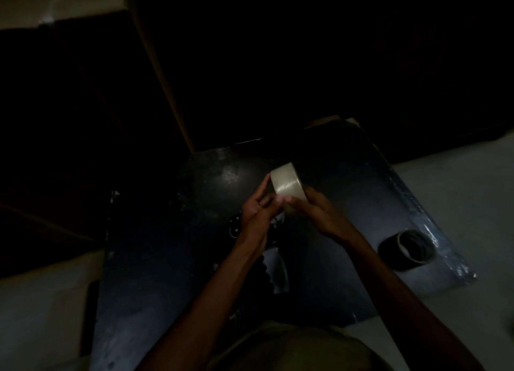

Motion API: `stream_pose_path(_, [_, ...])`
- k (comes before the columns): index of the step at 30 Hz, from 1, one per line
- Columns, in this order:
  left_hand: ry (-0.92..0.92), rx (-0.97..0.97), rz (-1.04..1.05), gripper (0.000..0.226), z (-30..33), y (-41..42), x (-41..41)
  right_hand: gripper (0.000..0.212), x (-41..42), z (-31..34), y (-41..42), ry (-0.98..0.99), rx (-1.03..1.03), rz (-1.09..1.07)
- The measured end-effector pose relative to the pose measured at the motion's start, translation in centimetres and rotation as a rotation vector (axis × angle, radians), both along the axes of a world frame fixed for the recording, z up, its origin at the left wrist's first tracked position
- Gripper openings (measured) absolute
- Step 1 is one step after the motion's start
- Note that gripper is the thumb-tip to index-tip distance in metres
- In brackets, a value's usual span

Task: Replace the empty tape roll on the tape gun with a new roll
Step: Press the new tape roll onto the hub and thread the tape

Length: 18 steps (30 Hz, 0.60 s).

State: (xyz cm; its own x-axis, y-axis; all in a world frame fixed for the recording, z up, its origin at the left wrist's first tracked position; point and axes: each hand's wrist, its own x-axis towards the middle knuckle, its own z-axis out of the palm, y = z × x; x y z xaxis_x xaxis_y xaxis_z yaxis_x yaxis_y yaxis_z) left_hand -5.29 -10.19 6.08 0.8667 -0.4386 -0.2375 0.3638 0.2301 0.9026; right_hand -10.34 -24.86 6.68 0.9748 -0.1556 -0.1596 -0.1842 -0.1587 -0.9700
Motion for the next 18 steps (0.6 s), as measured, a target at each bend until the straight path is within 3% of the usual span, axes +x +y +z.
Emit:
stream_pose_path(2, [0.002,0.031,-0.01,0.064,0.0,0.1,-0.1,0.018,0.1,-0.2,0.3,-0.048,-0.056,-0.098])
stream_pose_path(5, [-0.054,0.09,-0.003,0.066,-0.2,0.3,-0.2,0.034,0.0,-0.9,0.6,-0.084,0.022,-0.13])
stream_pose_path(10, [-0.252,0.172,-0.004,0.065,0.0,0.5,-0.2,0.023,-0.5,0.0,1.1,-0.164,0.085,-0.181])
stream_pose_path(18, [-0.378,0.259,0.032,0.063,-0.2,-0.5,-1.3,0.043,-0.3,0.0,0.6,-0.13,0.076,-0.405])
